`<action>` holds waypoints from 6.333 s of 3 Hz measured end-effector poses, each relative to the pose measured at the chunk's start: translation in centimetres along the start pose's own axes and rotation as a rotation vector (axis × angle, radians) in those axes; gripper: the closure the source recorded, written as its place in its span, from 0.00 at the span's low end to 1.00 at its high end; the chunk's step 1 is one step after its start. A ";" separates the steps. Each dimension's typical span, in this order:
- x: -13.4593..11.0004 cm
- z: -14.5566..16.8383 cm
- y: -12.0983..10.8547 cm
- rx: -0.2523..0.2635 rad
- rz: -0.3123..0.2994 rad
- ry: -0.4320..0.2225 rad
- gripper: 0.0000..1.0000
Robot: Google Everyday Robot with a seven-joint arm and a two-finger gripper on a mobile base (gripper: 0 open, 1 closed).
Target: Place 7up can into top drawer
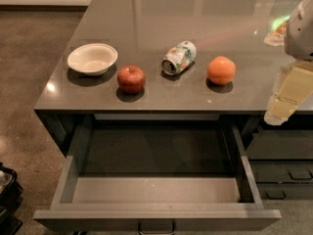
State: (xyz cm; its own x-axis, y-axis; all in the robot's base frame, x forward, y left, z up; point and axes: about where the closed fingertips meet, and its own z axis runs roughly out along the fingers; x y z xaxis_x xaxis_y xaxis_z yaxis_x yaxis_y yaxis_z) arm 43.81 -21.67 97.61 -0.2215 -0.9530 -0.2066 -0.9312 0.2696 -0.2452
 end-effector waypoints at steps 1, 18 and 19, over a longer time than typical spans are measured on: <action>0.0 0.0 0.0 0.000 0.000 0.000 0.00; -15.0 21.3 -19.9 -0.231 -0.073 -0.607 1.00; -15.1 19.3 -20.8 -0.167 -0.069 -0.599 1.00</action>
Offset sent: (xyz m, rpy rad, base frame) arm 0.0935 -0.0270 0.0055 0.1920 -0.1149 0.0812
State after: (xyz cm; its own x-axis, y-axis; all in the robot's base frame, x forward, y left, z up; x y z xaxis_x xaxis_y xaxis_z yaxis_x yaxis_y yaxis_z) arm 72.13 -10.18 87.53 -0.0037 -0.7116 -0.7025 -0.9809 0.1391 -0.1358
